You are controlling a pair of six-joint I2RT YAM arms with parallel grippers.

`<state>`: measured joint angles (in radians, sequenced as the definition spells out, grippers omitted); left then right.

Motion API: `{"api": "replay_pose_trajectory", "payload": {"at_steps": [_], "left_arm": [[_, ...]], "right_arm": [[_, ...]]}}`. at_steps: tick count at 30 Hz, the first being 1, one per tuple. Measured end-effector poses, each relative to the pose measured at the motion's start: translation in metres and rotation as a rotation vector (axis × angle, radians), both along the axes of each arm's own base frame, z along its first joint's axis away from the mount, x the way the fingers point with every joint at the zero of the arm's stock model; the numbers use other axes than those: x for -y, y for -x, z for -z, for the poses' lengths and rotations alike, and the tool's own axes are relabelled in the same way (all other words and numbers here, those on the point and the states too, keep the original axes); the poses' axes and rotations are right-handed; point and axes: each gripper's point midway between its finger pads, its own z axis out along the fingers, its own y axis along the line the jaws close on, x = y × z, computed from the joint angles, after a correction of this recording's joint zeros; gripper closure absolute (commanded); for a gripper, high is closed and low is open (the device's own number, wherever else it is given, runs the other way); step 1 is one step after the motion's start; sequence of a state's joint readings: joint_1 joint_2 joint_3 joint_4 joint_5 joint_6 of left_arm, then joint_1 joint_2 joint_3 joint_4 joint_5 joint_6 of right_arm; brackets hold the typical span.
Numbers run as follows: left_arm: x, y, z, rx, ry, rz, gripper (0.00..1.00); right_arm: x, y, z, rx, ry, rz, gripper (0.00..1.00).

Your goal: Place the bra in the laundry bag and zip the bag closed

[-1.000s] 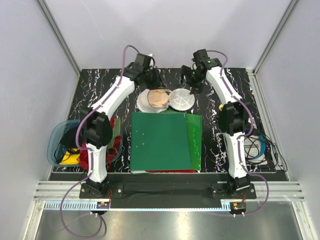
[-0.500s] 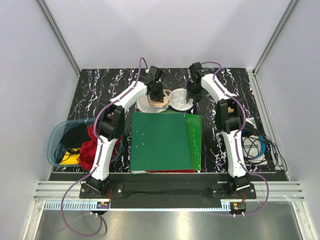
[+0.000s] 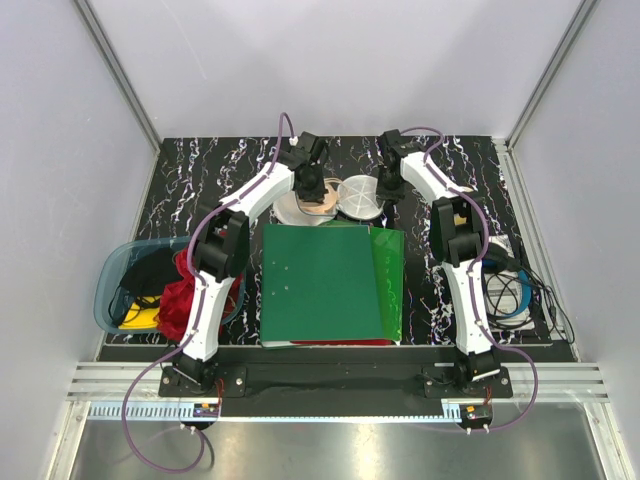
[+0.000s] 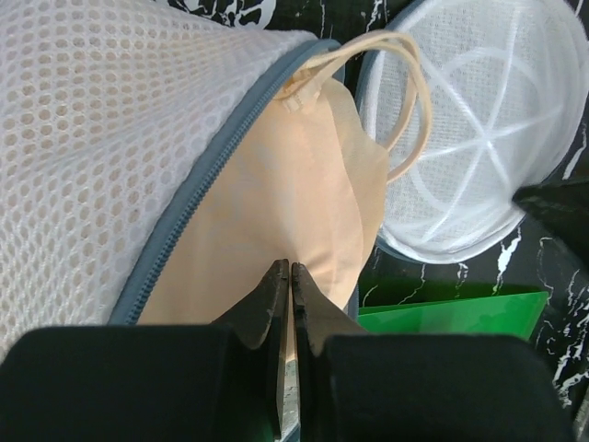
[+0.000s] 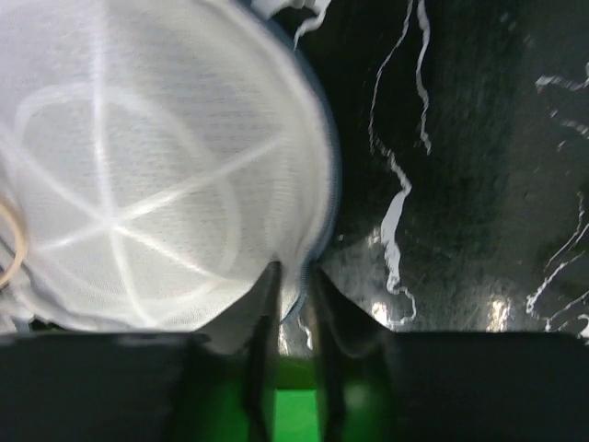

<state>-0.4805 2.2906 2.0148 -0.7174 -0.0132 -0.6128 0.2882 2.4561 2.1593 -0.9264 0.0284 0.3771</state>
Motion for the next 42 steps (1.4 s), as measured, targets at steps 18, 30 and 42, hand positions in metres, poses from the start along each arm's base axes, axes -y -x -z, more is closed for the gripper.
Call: {"api": "replay_pose_trajectory", "payload": {"at_steps": [18, 30, 42], "left_arm": [[-0.005, -0.008, 0.033, -0.038, -0.037, 0.024, 0.93], [-0.013, -0.02, 0.031, -0.041, 0.025, 0.049, 0.36], [-0.026, 0.008, -0.133, 0.235, 0.194, 0.164, 0.08]], "right_arm": [[0.004, -0.007, -0.176, 0.416, -0.031, 0.036, 1.0], [-0.031, 0.024, -0.242, 0.542, -0.086, -0.073, 1.0], [-0.034, 0.022, -0.238, 0.544, -0.071, -0.127, 1.0]]}}
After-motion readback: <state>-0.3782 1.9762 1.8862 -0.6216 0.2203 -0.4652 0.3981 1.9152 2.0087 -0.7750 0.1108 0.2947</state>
